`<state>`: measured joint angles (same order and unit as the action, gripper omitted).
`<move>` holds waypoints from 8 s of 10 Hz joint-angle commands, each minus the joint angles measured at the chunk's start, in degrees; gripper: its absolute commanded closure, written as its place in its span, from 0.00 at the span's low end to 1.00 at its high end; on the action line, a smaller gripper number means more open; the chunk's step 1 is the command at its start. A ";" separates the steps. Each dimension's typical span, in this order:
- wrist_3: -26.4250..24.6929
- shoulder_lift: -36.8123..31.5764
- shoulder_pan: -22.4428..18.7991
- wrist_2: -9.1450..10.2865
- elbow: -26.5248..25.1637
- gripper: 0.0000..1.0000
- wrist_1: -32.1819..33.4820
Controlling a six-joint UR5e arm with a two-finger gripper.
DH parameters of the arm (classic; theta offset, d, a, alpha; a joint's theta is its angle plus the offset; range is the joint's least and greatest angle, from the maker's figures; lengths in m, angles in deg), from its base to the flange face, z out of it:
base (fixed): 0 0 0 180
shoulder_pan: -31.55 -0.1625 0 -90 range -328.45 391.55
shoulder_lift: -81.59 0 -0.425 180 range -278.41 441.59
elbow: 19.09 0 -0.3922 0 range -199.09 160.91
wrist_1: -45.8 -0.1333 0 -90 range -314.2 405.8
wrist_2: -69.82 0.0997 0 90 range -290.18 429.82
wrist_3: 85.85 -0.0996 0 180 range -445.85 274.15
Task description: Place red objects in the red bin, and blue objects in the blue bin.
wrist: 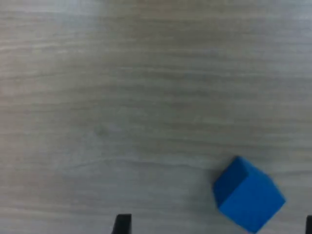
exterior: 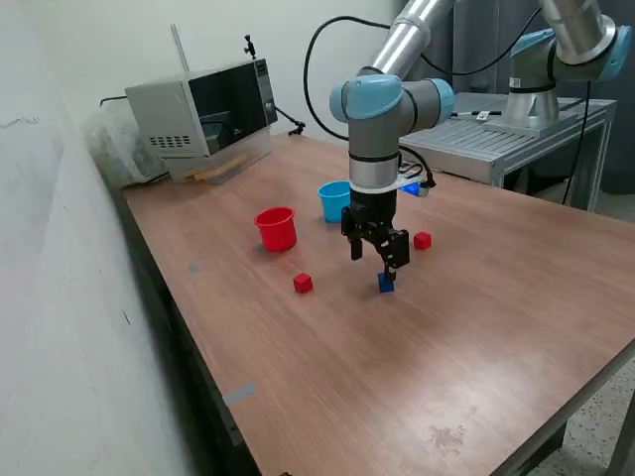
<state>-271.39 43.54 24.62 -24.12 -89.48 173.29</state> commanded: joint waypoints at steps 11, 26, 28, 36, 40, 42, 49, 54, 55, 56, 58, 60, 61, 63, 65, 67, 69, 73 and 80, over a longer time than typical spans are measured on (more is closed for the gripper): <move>-25.02 -0.71 -0.63 -2.48 -1.33 0.00 -0.40; -28.47 -1.59 -2.82 -1.60 -3.27 0.00 0.65; -28.55 -1.59 -2.82 -1.60 -3.35 0.00 1.26; -28.47 -1.51 -2.82 -1.51 -3.70 0.00 4.52; -28.47 -1.24 -2.74 -1.60 -3.88 0.00 5.58; -28.38 -1.07 -2.74 -1.60 -3.97 0.00 5.92; -28.20 -1.07 -2.21 -1.51 -4.67 1.00 6.19; -24.18 -1.24 -2.03 -1.60 -4.58 1.00 6.37; -22.86 -1.59 -2.03 -1.60 -4.67 1.00 6.28; -20.93 -2.90 -2.03 -1.60 -4.93 1.00 6.02; -16.19 -7.28 -2.03 -1.60 -6.16 1.00 5.66; -11.17 -14.39 0.50 -1.60 -11.50 1.00 4.97; -8.98 -19.38 3.04 -1.77 -15.09 1.00 3.92; -4.67 -25.91 7.79 -1.78 -21.16 1.00 2.95; 0.16 -30.14 13.67 -1.78 -26.62 1.00 1.89; 3.86 -31.39 18.69 -1.78 -30.41 1.00 1.97; 5.45 -31.82 21.86 -2.04 -33.31 1.00 1.88; 8.00 -32.79 22.05 -1.95 -35.34 1.00 1.97; 9.50 -32.71 22.14 1.38 -34.56 1.00 3.99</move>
<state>-262.34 10.77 46.69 -24.62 -124.21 176.37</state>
